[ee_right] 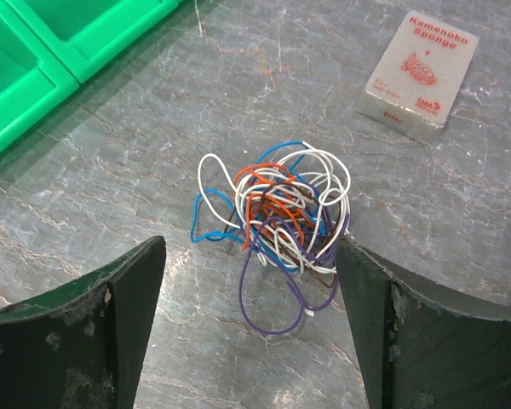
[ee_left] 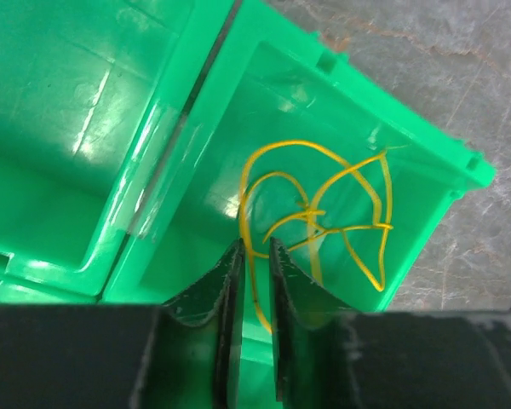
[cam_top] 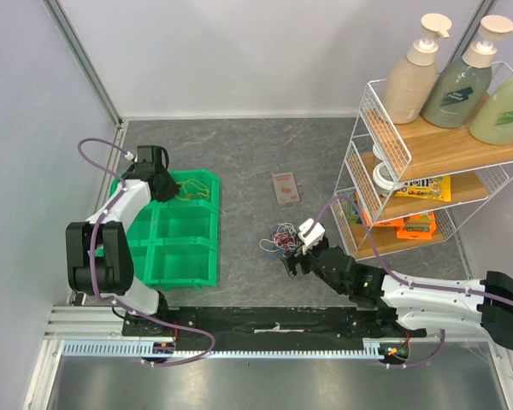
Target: Untangle the cables
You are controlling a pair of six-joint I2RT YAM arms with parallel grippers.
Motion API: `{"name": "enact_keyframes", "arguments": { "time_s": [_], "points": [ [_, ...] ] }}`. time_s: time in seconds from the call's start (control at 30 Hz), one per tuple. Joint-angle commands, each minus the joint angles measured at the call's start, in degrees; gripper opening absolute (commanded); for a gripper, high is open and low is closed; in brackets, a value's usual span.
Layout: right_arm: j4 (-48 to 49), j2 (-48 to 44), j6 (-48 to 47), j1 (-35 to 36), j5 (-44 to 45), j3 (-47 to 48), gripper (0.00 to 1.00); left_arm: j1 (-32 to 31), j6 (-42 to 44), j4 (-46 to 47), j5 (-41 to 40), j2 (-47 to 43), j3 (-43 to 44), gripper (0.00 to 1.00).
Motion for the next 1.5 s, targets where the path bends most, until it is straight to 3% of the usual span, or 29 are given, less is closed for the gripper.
{"name": "enact_keyframes", "arguments": {
  "time_s": [0.0, 0.1, 0.17, 0.23, 0.33, 0.47, 0.63, 0.77, 0.8, 0.83, 0.87, 0.93, 1.07, 1.23, 1.47],
  "points": [
    [0.6, 2.4, 0.6, -0.3, 0.7, 2.0, 0.88, 0.0, -0.8, -0.9, 0.4, 2.4, 6.3, 0.38],
    [-0.5, 4.3, 0.9, -0.3, 2.3, 3.0, 0.88, 0.0, -0.4, -0.8, 1.3, -0.1, 6.2, 0.67],
    [-0.4, 5.3, 1.8, -0.8, 2.8, 3.2, 0.88, -0.2, 0.5, -0.8, 2.3, -3.2, 5.1, 0.72],
    [-1.3, 7.0, 3.6, -1.9, 3.3, 3.9, 0.87, -0.3, 1.5, -0.8, 4.3, -7.1, 3.3, 0.73],
    [-2.3, 9.2, 5.6, -3.0, 4.9, 5.1, 0.84, -1.2, 3.2, 1.7, 16.1, -13.8, -1.3, 0.73],
    [-0.1, 10.3, 5.4, -3.4, 0.8, 4.6, 0.76, -6.7, 5.6, 6.9, 28.2, -22.6, -9.2, 0.63],
    [2.7, 12.5, 5.3, -3.4, -2.2, 4.5, 0.74, -22.7, 6.1, 15.5, 24.2, -27.9, -17.2, 0.54],
    [3.6, 17.3, 5.5, -3.6, -2.4, 6.7, 0.75, -32.8, 4.9, 24.0, 20.3, -22.9, -20.8, 0.59],
    [3.3, 18.3, 5.6, -3.6, -2.1, 7.3, 0.7, -33.6, 4.7, 26.1, 19.8, -21.1, -20.7, 0.59],
    [2.8, 19.1, 5.8, -3.7, -1.8, 7.6, 0.58, -34.3, 4.9, 28.2, 19.5, -18.9, -20.8, 0.59],
    [2.7, 19.3, 6.1, -3.7, -1.0, 7.7, 0.39, -35.1, 5.5, 30.3, 19.1, -17.1, -21.4, 0.58],
    [2.9, 18.5, 6.4, -3.8, 0.1, 7.0, 0.18, -35.1, 5.9, 32.4, 19.4, -12.4, -21.7, 0.55],
    [3.3, 16.2, 6.8, -4.1, 0.5, 5.0, 0.16, -36.6, 6.1, 34.2, 24.2, -4.3, -20.1, 0.57],
    [3.1, 15.7, 6.7, -4.3, -0.5, 4.9, 0.14, -37.8, 6.6, 35.7, 23.8, 1.1, -18.4, 0.64],
    [2.8, 15.2, 6.6, -4.4, -1.0, 4.8, 0.13, -38.2, 8.4, 32.0, 18.9, 8.3, -12.3, 0.53]
  ]
}}
